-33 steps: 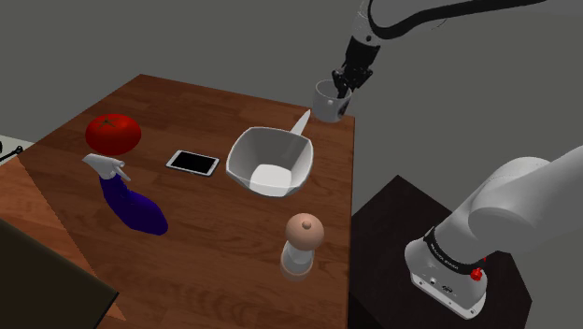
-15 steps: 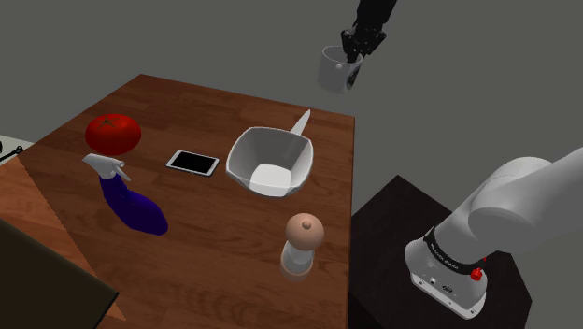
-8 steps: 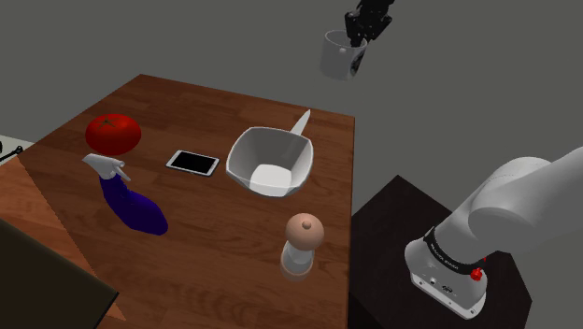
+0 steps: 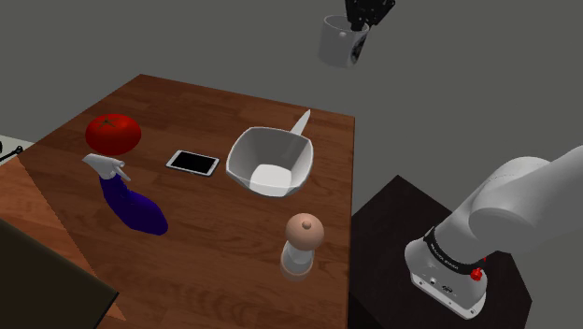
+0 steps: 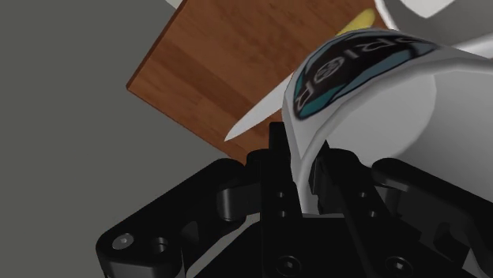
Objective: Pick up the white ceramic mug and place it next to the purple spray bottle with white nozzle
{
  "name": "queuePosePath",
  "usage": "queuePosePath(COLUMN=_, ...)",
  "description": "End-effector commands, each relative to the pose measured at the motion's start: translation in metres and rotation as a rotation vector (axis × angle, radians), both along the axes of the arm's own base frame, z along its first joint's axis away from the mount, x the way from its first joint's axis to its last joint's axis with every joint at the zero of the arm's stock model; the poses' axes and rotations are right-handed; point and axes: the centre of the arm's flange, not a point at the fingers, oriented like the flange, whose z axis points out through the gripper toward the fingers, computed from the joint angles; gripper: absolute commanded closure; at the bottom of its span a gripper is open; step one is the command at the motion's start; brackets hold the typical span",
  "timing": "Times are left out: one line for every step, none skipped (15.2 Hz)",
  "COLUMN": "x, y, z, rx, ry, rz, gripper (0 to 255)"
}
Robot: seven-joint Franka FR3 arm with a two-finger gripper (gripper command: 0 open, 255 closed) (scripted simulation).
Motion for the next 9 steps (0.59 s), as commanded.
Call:
queuePosePath(x=-0.002, y=0.024, z=0.001, rx=0.0, ry=0.0, rz=-0.001, gripper=255)
queuePosePath(x=-0.003, y=0.037, z=0.001, rx=0.0, ry=0.0, rz=-0.001, gripper=255)
queuePosePath(x=-0.004, y=0.05, z=0.001, rx=0.0, ry=0.0, rz=-0.001, gripper=255)
queuePosePath(x=-0.005, y=0.063, z=0.001, rx=0.0, ry=0.0, rz=-0.001, gripper=255)
queuePosePath(x=-0.006, y=0.077, z=0.001, rx=0.0, ry=0.0, rz=-0.001, gripper=255)
queuePosePath(x=-0.007, y=0.09, z=0.001, rx=0.0, ry=0.0, rz=-0.001, gripper=255)
queuePosePath(x=-0.008, y=0.103, z=0.001, rx=0.0, ry=0.0, rz=-0.001, gripper=255)
queuePosePath(x=-0.009, y=0.116, z=0.001, rx=0.0, ry=0.0, rz=-0.001, gripper=255)
queuePosePath(x=-0.01, y=0.129, z=0.001, rx=0.0, ry=0.0, rz=-0.001, gripper=255)
